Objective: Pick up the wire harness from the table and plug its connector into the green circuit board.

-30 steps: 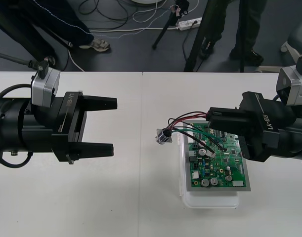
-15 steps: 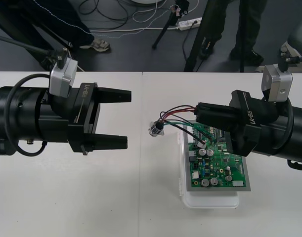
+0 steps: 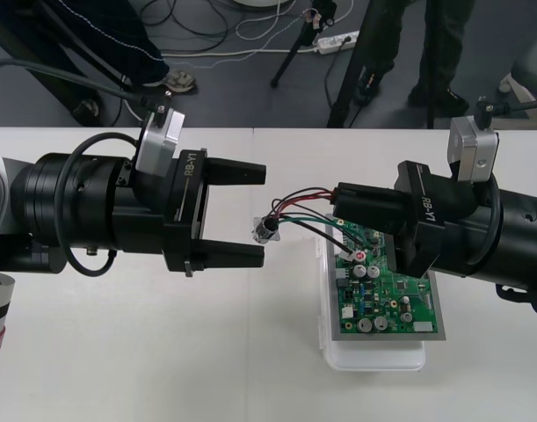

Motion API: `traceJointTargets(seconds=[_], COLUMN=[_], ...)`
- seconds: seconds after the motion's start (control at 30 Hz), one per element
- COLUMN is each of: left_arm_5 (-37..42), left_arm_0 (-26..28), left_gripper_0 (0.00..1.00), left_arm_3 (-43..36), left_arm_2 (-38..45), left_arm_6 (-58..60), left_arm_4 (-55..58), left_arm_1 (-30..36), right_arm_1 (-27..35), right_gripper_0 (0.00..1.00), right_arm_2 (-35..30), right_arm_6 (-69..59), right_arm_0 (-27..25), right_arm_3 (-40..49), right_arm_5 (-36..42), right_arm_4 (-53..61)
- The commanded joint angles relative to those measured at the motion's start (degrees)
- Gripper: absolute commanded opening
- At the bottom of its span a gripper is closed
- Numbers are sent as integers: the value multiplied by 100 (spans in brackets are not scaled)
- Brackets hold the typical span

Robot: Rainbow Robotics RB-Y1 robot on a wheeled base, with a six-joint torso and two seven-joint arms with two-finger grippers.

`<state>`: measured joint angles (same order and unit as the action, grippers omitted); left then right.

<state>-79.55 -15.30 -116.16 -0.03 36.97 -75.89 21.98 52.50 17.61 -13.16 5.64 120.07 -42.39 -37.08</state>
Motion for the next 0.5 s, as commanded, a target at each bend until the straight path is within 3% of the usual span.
traceJointTargets(seconds=[0.03,0.5], left_arm_5=[273,238], left_arm_0=[-351,-580], left_gripper_0=[100,100], left_arm_3=[84,427], left_arm_2=[-190,-436], left_arm_6=[575,575], left_arm_4=[-84,65], left_arm_1=[-300,-449], right_arm_1=[-178,-302], right_gripper_0=[0,0], right_arm_2=[146,252], right_arm_6=[208,173], right_arm_0=[165,165], right_arm_3=[245,271], right_arm_5=[38,29], right_arm_4=[51,-133])
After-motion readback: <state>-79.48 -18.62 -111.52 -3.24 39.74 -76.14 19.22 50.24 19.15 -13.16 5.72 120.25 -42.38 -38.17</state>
